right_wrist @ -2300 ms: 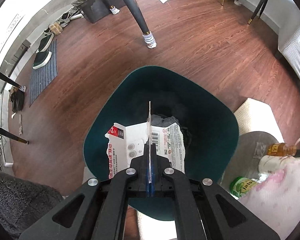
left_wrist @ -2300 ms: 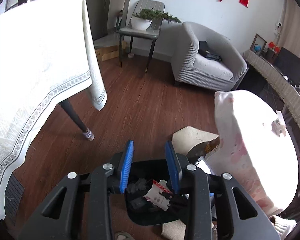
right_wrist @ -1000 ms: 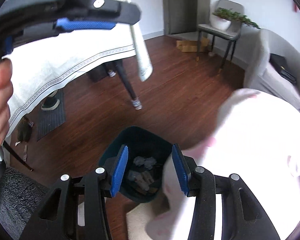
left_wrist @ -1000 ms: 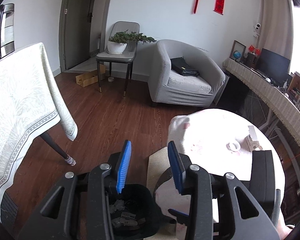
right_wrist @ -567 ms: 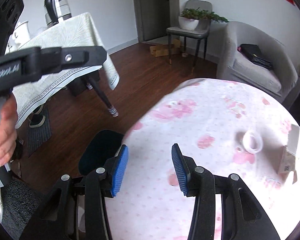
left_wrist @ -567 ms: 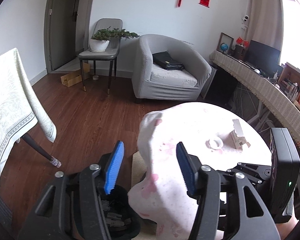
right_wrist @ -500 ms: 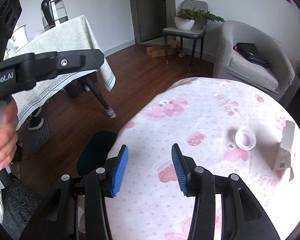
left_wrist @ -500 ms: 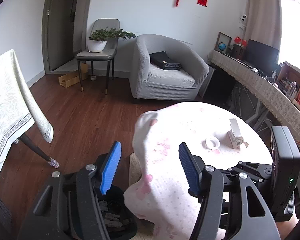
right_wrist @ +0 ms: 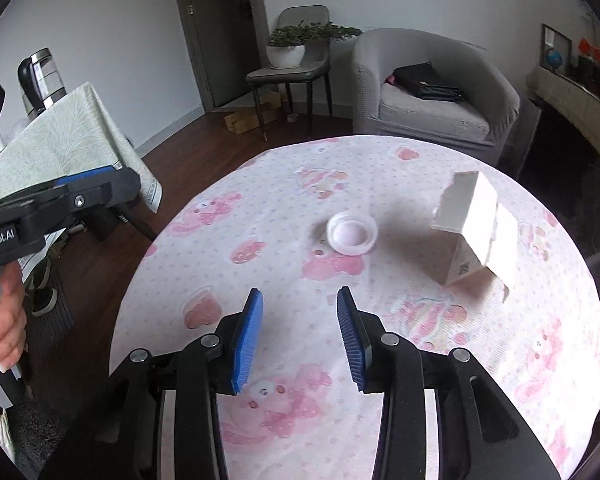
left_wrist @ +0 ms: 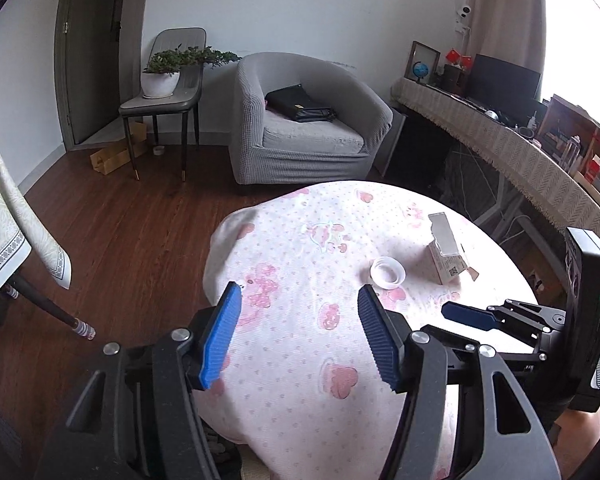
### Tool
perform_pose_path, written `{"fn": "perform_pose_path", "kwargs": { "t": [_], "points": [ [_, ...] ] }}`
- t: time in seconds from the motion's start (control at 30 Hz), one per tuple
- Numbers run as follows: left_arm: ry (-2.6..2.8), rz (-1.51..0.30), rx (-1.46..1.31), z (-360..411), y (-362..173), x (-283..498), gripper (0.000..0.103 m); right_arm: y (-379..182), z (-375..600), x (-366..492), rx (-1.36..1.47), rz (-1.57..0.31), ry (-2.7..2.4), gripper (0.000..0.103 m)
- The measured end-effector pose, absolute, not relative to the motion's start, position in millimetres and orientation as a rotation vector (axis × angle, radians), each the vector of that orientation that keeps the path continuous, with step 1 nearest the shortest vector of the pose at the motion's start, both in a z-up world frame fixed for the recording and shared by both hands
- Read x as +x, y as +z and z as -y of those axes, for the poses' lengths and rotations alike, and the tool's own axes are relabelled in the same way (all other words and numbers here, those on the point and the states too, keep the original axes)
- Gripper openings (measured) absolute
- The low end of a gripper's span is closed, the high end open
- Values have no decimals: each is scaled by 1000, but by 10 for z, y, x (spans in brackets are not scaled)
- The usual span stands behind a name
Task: Collect trash
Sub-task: 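Grasp the clear plastic cup with the left tool while the right tool grasps the torn white box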
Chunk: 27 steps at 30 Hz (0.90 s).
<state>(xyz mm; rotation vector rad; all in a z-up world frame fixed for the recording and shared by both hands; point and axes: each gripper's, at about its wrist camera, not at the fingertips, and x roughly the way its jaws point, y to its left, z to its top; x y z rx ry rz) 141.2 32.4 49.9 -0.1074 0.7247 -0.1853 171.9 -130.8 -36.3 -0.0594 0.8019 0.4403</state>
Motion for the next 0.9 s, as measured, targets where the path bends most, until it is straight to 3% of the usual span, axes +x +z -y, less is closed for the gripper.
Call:
{"fn": "perform_pose_path", "kwargs": {
  "t": [0.9],
  "points": [
    [-318,-837,-36,389,72,1921,65,-505,2137,2283,248,-818,272,37]
  ]
}}
